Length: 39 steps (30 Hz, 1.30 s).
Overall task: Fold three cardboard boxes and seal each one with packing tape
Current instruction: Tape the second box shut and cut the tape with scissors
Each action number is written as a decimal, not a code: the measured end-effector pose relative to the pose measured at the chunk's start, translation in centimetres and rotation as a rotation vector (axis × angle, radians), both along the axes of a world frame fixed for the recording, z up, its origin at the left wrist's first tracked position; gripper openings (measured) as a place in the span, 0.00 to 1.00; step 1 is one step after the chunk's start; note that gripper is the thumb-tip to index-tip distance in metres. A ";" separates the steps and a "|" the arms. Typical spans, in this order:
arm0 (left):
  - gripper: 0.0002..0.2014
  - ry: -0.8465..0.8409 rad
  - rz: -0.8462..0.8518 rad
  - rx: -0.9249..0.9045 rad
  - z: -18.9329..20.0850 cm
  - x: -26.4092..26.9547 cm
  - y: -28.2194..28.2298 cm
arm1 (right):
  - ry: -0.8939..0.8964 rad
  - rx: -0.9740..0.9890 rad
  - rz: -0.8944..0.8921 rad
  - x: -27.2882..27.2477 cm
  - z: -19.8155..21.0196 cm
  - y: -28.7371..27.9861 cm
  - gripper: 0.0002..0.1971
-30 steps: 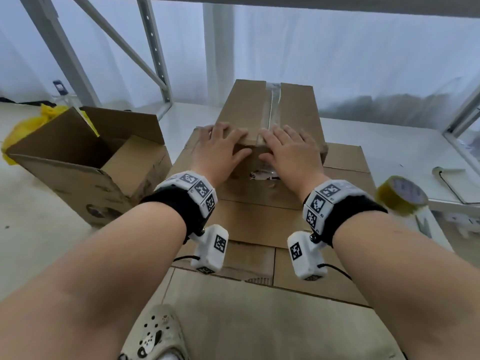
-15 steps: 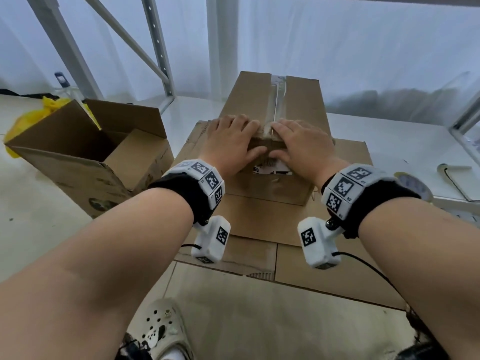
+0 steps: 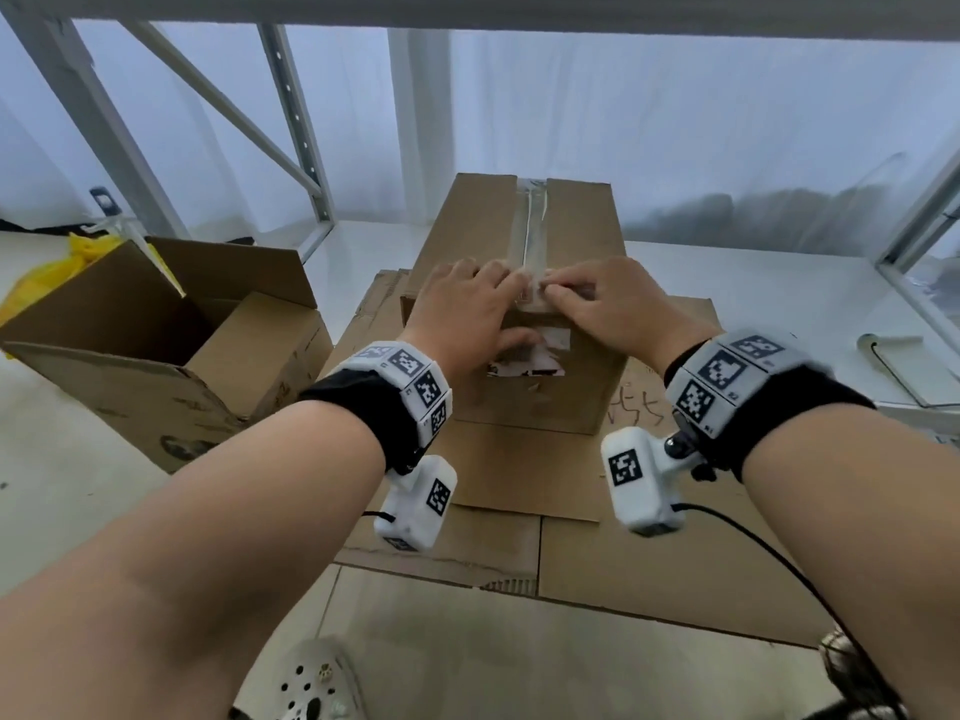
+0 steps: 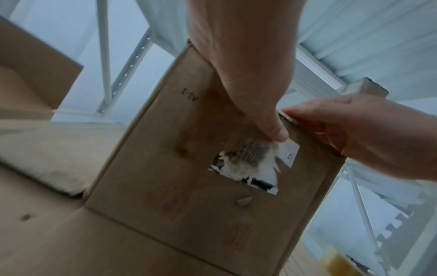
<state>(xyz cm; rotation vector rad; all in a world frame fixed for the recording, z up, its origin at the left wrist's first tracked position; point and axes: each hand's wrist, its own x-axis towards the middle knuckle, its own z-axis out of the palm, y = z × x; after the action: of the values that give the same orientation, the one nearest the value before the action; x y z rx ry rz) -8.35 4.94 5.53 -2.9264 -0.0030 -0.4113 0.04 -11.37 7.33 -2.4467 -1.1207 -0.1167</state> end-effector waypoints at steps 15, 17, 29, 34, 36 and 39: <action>0.27 0.052 0.051 -0.397 0.7 -0.1 3.1 | 0.411 0.067 -0.303 0.6 -2.1 -1.3 0.30; 0.35 0.043 0.372 -0.697 0.4 0.0 4.4 | 0.546 0.151 -0.311 0.6 -1.8 -1.4 0.37; 0.26 -0.145 0.420 -0.881 6.4 -6.3 2.8 | 0.417 0.370 -0.404 -2.7 3.0 -4.2 0.23; 0.21 0.074 0.386 -0.917 5.0 -10.2 0.5 | 0.345 0.047 -0.387 -4.8 4.0 -5.1 0.31; 0.20 0.177 0.398 -0.821 4.3 -10.8 0.1 | 0.320 -0.178 -0.376 -5.8 4.0 -4.7 0.28; 0.20 0.154 0.434 -0.707 4.2 -10.6 0.3 | 0.266 -0.328 -0.420 -7.1 3.7 -3.6 0.31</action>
<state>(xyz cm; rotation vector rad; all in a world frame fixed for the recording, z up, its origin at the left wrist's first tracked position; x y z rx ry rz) -18.91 5.22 9.70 -3.4723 -0.9197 -0.1207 -7.09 -15.00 11.06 -2.8508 -0.5349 0.2801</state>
